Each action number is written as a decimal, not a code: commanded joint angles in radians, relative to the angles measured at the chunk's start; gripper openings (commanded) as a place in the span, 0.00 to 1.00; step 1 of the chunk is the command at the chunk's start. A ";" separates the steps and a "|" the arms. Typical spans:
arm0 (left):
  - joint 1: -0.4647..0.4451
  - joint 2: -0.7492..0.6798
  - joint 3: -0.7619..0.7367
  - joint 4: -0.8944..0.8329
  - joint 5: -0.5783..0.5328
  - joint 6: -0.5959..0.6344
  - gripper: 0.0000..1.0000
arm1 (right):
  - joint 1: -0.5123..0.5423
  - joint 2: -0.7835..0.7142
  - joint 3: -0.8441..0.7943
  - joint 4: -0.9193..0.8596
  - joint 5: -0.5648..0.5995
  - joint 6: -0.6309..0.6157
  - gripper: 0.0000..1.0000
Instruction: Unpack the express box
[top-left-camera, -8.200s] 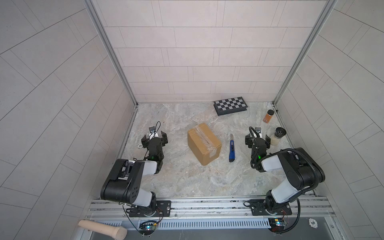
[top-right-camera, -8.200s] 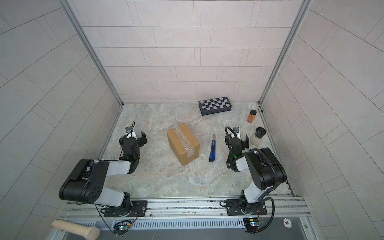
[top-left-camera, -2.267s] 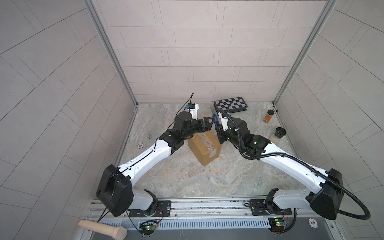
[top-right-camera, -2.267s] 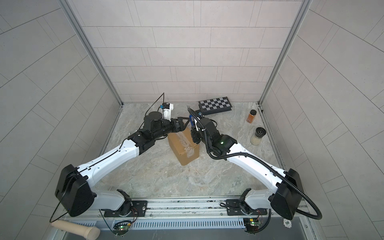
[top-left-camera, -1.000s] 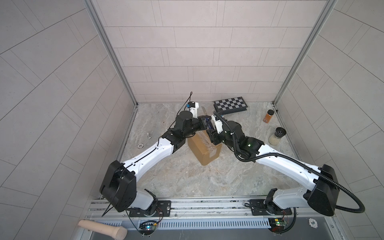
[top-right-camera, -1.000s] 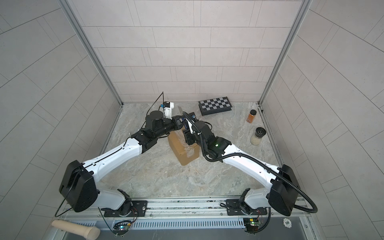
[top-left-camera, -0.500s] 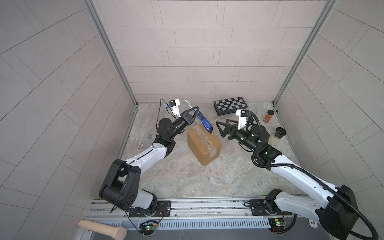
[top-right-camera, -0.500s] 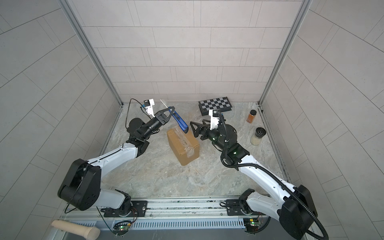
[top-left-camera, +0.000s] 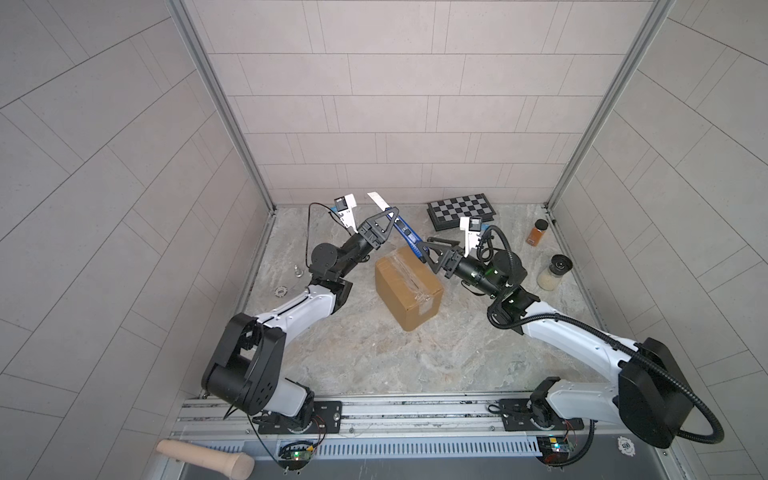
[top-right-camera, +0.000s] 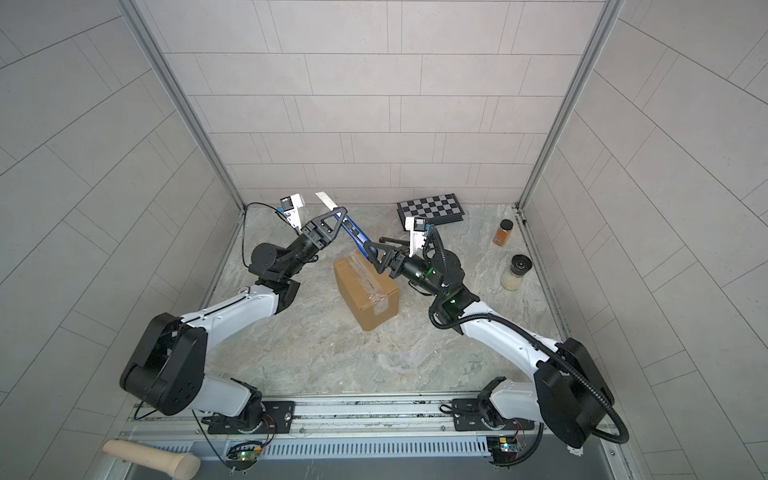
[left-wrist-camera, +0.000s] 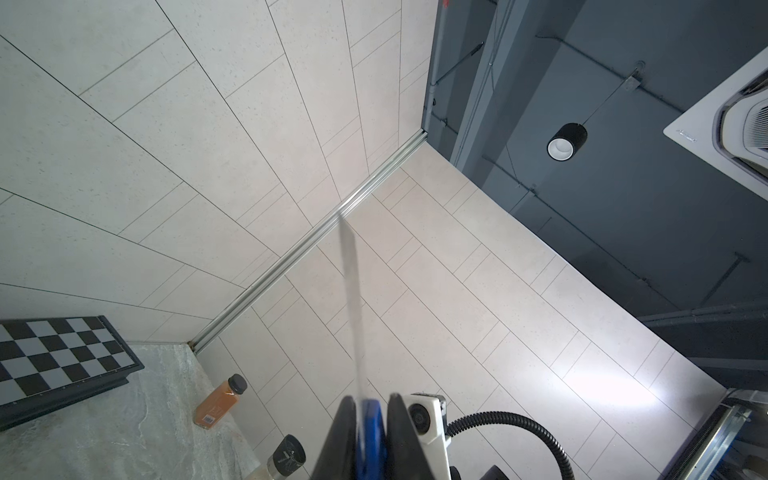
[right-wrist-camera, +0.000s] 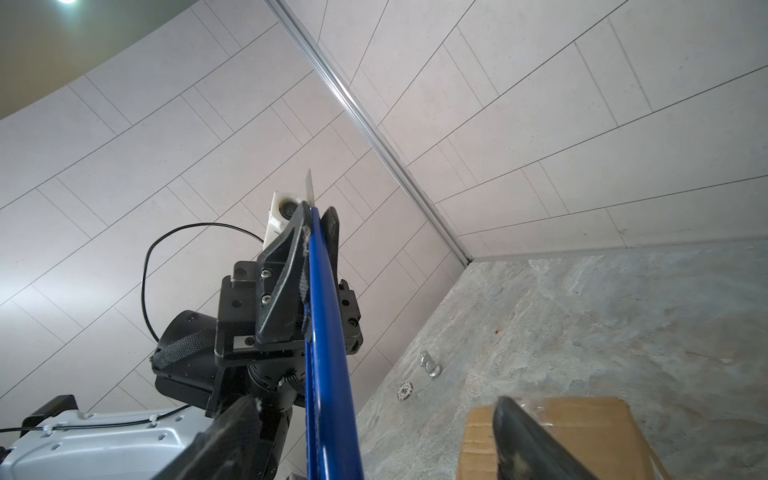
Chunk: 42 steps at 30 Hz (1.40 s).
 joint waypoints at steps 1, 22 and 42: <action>0.002 -0.022 -0.006 0.060 0.003 -0.010 0.00 | 0.015 0.011 0.037 0.082 -0.022 0.032 0.88; 0.000 -0.061 -0.061 0.066 -0.106 -0.006 0.00 | 0.066 0.161 0.089 0.261 -0.017 0.149 0.59; 0.000 -0.067 -0.066 0.068 -0.094 0.002 0.00 | 0.067 0.181 0.096 0.282 -0.009 0.164 0.46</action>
